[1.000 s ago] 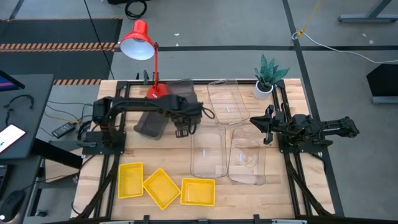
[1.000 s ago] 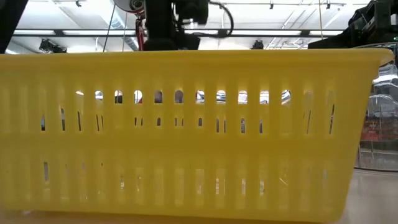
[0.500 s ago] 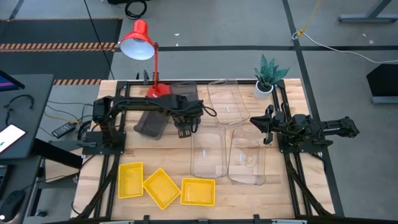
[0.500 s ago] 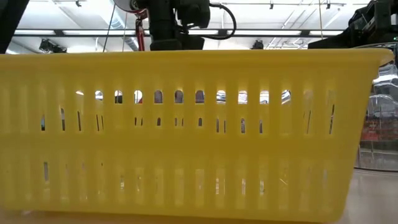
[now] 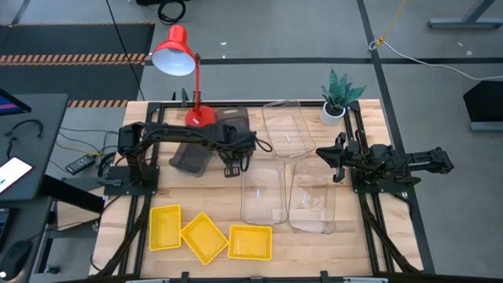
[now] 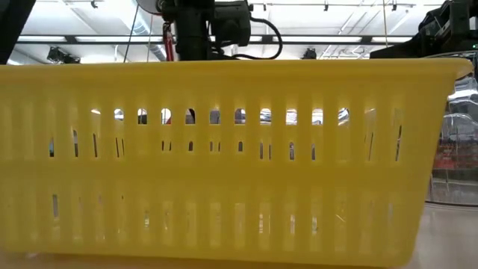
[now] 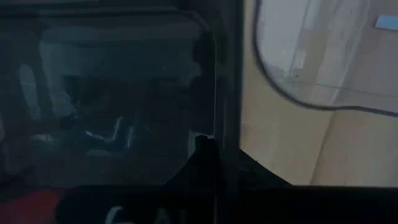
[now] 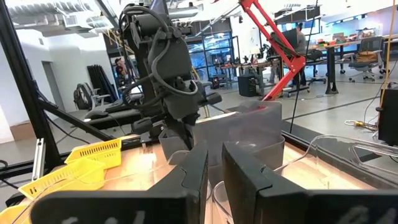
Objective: Stack baskets by color
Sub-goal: Stack the bottom black bin on top of the top right black bin, then stack the left black bin on top of the right black bin
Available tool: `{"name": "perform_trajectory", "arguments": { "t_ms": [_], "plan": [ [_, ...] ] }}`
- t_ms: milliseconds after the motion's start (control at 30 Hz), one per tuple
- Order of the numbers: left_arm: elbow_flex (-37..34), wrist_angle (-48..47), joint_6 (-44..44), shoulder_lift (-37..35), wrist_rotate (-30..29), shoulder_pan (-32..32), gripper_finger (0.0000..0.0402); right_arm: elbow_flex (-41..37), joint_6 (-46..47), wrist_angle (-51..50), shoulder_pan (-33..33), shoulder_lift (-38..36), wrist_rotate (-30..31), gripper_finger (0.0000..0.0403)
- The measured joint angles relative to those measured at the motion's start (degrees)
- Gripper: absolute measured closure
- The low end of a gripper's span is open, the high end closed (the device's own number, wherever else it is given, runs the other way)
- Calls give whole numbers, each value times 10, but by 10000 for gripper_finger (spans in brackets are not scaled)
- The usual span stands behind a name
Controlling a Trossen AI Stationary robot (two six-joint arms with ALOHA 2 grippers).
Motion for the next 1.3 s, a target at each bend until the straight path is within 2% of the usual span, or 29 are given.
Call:
{"name": "perform_trajectory", "arguments": {
  "t_ms": [167,433,600,800,933,1067,1300],
  "plan": [
    [0,3,0,0,1,0,355,0,0,0,0,0,0,349],
    [3,-1,-10,0,-3,-2,246,0,0,0,0,0,0,349],
    [30,-36,-10,-11,-6,-2,212,0,0,0,0,0,0,349],
    [50,-113,-28,-40,-5,-9,215,0,0,0,0,0,0,349],
    [27,-142,-26,-62,-5,-22,230,0,0,0,0,0,0,349],
    [-44,-126,-25,-113,10,-23,250,0,0,0,0,0,0,349],
    [-202,-52,-36,-264,34,-40,292,0,0,1,0,0,0,349]
  ]
}}
